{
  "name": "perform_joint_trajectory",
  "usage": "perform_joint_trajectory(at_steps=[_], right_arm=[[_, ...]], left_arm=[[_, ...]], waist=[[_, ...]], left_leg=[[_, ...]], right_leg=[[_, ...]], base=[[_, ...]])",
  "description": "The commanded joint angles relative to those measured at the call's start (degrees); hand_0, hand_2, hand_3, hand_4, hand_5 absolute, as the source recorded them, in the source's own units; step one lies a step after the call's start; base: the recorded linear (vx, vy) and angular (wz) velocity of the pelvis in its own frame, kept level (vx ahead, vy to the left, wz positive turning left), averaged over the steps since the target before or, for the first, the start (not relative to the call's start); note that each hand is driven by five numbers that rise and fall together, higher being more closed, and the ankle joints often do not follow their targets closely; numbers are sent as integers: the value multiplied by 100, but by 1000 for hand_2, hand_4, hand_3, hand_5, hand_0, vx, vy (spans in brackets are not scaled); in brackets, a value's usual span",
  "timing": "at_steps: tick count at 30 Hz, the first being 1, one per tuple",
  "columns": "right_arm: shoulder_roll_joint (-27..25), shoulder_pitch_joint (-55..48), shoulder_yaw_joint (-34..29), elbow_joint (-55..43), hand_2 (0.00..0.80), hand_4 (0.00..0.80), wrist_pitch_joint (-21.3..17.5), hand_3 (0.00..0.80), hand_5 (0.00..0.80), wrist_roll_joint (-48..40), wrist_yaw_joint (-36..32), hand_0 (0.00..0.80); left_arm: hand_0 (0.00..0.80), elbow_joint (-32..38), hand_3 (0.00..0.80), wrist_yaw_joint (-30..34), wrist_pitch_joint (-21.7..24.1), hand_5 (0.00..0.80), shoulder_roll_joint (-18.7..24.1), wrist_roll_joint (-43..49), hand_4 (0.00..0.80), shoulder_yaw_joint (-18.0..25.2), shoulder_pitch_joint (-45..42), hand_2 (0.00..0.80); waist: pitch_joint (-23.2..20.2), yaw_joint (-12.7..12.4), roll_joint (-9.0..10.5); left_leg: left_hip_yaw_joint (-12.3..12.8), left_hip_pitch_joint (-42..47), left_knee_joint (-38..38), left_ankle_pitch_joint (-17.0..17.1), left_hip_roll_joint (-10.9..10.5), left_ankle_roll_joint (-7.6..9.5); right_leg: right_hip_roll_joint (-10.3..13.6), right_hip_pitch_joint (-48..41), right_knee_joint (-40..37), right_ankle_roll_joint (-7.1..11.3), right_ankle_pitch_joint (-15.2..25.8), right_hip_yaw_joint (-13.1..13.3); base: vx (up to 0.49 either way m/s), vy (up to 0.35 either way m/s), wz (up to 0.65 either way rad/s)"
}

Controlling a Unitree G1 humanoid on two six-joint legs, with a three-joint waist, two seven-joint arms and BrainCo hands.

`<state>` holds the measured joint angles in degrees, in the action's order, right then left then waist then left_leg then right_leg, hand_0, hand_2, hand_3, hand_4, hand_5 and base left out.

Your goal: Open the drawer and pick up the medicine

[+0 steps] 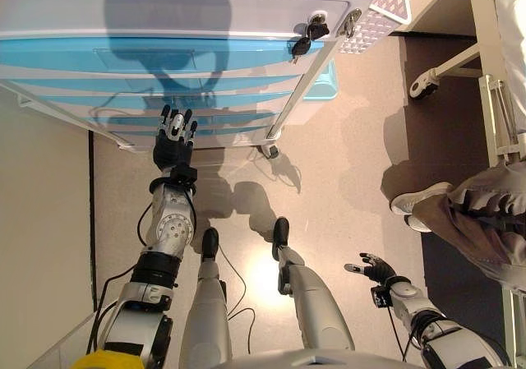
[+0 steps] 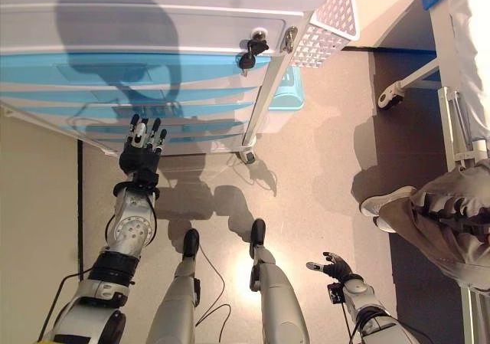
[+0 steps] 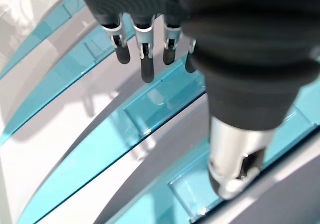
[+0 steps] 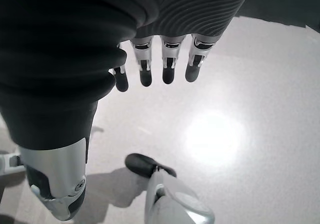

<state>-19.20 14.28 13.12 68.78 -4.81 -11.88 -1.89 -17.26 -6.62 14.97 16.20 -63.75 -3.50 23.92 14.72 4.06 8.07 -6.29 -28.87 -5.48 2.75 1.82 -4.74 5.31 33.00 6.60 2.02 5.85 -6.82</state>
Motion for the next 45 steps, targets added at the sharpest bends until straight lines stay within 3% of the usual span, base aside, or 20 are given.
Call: perform_joint_trajectory(at_steps=[1,20,45], right_arm=[[-231,-288,113,119,0,0,50,0,0,57,141,0],[-143,-338,21,108,0,0,48,0,0,54,216,0],[-90,-348,76,102,0,0,60,0,0,41,285,0]], left_arm=[[0,1017,0,285,666,0,236,513,0,293,911,0],[0,692,0,339,577,0,-269,188,0,337,382,0],[0,340,0,245,609,0,-414,-64,0,395,285,0]], waist=[[-505,136,-15],[-484,101,37],[-477,38,229]], left_leg=[[-87,-456,-303,-139,-349,399],[-101,-466,-306,-122,-333,411],[-219,-447,-199,-2,-246,358]], right_leg=[[-23,-44,234,346,-77,-95],[-53,0,312,323,-92,-104],[-115,75,483,293,-184,-260]], base=[[0,0,0],[0,0,0],[-5,-14,0]])
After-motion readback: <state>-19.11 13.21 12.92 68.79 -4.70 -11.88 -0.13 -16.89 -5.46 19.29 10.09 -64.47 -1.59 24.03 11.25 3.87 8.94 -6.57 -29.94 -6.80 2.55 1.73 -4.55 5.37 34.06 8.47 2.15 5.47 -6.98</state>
